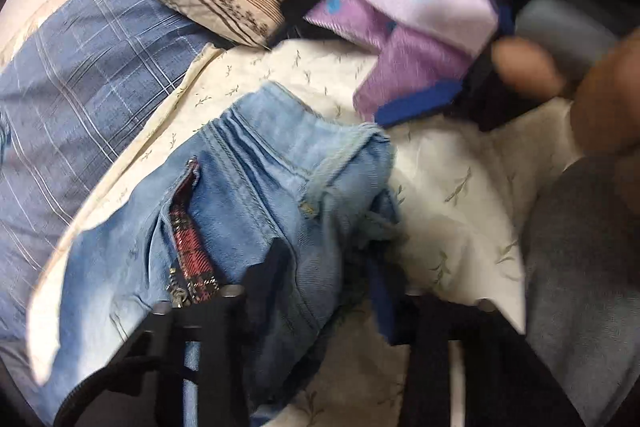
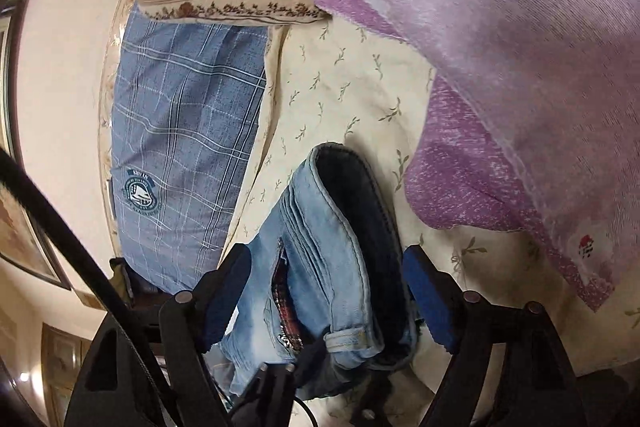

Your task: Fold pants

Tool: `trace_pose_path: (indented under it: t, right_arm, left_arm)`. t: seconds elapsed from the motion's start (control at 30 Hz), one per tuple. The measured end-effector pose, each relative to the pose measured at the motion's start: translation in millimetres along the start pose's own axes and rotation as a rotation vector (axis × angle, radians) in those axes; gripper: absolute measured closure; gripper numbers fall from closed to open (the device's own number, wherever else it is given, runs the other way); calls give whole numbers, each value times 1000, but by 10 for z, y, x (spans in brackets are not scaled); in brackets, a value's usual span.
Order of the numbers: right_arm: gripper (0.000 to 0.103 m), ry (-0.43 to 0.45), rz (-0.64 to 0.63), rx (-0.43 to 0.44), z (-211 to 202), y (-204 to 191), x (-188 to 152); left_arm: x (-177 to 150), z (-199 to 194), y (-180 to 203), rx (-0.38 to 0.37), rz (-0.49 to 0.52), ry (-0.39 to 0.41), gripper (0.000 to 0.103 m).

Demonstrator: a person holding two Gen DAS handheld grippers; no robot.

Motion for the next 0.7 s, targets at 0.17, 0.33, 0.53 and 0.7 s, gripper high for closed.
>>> trace_pose_path:
  t: [0.17, 0.33, 0.53, 0.7]
  right_arm:
    - [23, -42, -6, 17, 108, -42, -66]
    - [23, -133, 13, 28, 369, -52, -159]
    - [89, -121, -57, -68, 476, -129, -177]
    - [92, -30, -255, -52, 329, -512, -265]
  left_arm:
    - [-28, -353, -419, -157, -265, 68, 79]
    - [-92, -359, -317, -166, -281, 61, 79]
    - [-23, -280, -422, -175, -334, 49, 80]
    - [35, -513, -689, -219, -465, 91, 81]
Point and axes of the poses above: each gripper's, at about its wrist camera, not at the fingertips, and z roughly the way its jaws point, y to its right, x to its top, the point moved 5 cm from there along z, roughly the way its jaws point, and after that the axes turned 3 degrees about -y, right-handed, at the moved point
